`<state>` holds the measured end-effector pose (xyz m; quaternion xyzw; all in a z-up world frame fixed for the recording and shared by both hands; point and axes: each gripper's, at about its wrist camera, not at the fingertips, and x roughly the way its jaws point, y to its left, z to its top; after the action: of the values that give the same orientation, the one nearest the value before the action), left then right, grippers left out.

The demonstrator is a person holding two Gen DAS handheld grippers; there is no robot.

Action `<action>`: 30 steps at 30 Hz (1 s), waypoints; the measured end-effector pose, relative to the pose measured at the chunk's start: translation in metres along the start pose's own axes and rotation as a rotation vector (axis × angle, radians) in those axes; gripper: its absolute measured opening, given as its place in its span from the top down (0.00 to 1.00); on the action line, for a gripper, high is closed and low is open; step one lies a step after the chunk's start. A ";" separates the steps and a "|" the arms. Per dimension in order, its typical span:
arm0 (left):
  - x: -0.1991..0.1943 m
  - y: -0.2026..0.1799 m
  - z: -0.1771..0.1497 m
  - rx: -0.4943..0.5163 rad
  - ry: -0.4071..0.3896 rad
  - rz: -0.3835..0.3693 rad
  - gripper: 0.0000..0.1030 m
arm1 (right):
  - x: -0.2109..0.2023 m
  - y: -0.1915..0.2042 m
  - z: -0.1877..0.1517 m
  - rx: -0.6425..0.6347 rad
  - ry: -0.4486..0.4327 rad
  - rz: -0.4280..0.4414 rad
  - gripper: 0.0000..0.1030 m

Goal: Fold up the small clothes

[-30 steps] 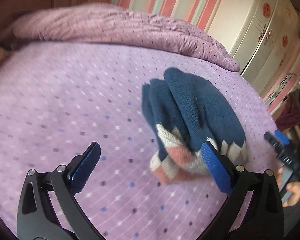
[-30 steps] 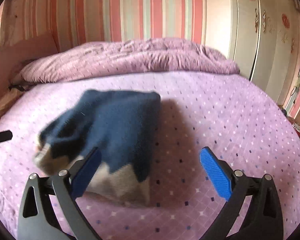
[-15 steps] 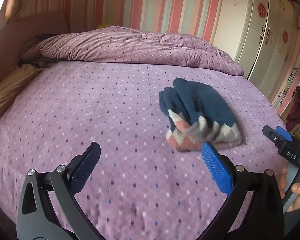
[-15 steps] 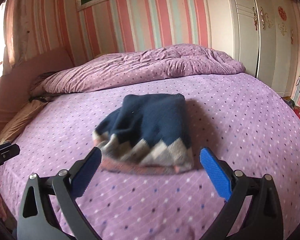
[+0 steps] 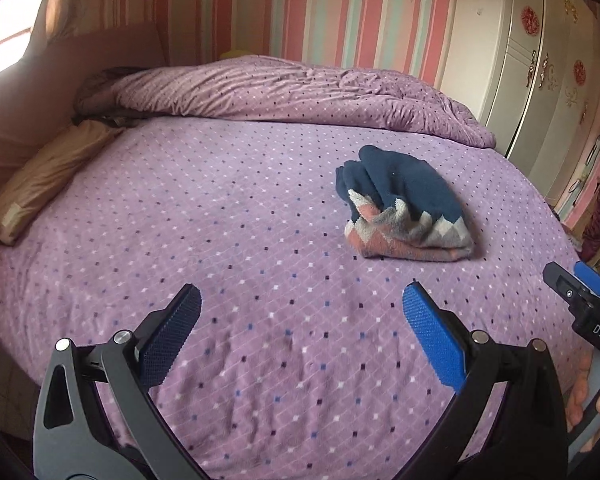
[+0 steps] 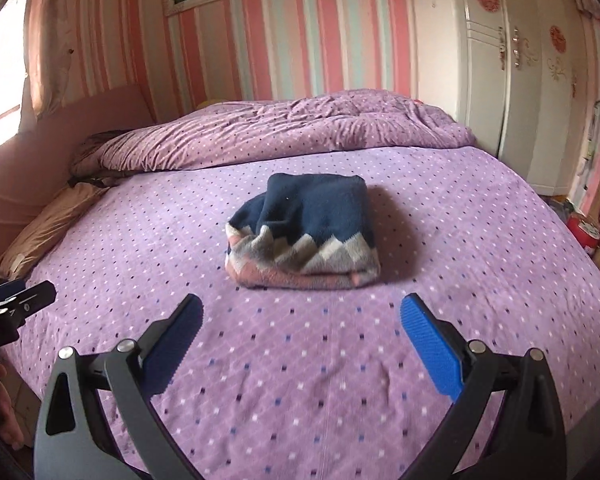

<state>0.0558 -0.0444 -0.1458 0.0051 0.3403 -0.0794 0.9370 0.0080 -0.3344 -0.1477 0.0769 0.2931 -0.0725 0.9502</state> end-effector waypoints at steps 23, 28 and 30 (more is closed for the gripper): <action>-0.088 -0.023 -0.001 0.021 0.016 0.121 0.03 | -0.082 0.018 -0.003 -0.032 -0.019 -0.013 0.03; -0.105 -0.028 0.003 0.040 0.010 0.148 0.03 | -0.091 0.022 0.001 -0.043 -0.029 -0.024 0.03; -0.109 -0.032 0.004 0.066 0.009 0.131 0.03 | -0.094 0.024 0.002 -0.047 -0.026 -0.024 0.03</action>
<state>-0.0295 -0.0606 -0.0716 0.0586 0.3407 -0.0289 0.9379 -0.0638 -0.3023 -0.0902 0.0502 0.2834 -0.0781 0.9545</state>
